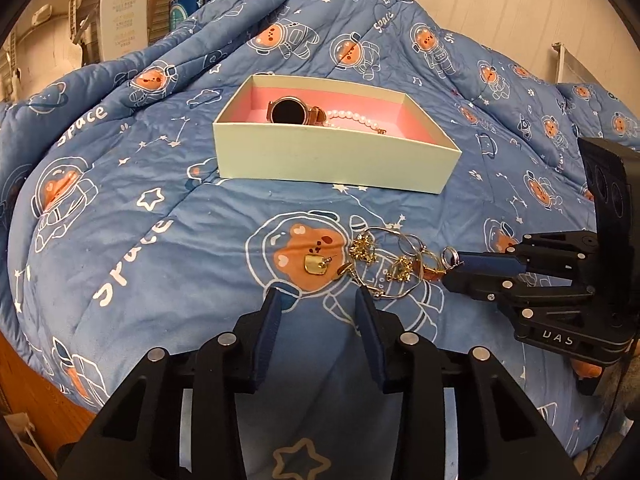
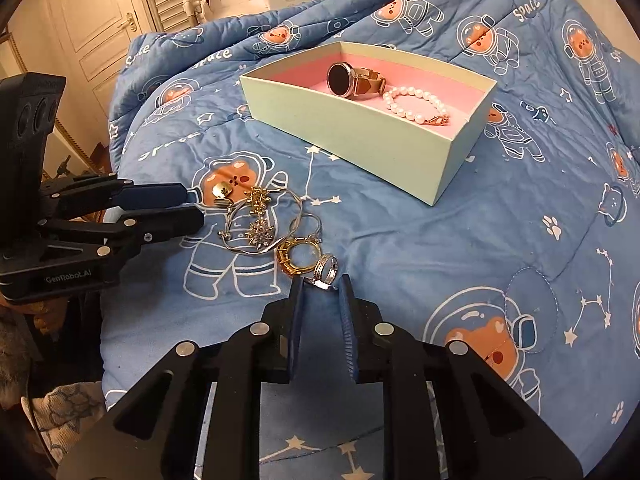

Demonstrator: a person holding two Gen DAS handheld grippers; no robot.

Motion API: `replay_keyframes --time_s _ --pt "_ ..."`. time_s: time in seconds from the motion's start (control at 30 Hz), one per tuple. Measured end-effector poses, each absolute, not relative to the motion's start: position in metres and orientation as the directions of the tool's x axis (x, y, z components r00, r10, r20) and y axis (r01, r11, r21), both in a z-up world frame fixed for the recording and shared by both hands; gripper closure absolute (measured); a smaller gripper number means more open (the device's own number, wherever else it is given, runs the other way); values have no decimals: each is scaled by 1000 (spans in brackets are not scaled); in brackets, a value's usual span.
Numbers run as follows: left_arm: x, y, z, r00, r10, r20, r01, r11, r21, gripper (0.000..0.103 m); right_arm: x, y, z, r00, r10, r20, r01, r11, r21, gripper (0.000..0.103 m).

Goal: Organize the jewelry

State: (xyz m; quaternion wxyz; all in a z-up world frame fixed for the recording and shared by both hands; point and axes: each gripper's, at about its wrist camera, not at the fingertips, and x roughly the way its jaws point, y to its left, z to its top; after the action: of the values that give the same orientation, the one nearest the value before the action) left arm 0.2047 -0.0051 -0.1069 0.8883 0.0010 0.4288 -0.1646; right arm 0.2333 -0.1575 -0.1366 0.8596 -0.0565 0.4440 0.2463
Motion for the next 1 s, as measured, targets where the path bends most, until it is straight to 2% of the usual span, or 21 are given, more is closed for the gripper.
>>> replay_keyframes --time_s 0.07,0.13,0.3,0.43,1.0 --pt "207 -9 -109 570 -301 -765 298 943 -150 75 233 -158 -136 485 374 -791 -471 873 124 85" --pt "210 -12 -111 561 -316 -765 304 938 -165 79 233 -159 -136 486 375 -789 -467 875 128 85" --pt "218 -17 -112 565 -316 -763 302 939 -165 82 233 -160 -137 488 376 -788 -462 877 132 85" --pt "220 -23 -113 567 -310 -763 314 938 -148 88 233 -160 -137 487 377 -788 -461 877 135 85" --pt "208 -18 -99 578 -345 -739 319 930 -184 89 227 -164 -129 490 400 -775 -459 874 160 85"
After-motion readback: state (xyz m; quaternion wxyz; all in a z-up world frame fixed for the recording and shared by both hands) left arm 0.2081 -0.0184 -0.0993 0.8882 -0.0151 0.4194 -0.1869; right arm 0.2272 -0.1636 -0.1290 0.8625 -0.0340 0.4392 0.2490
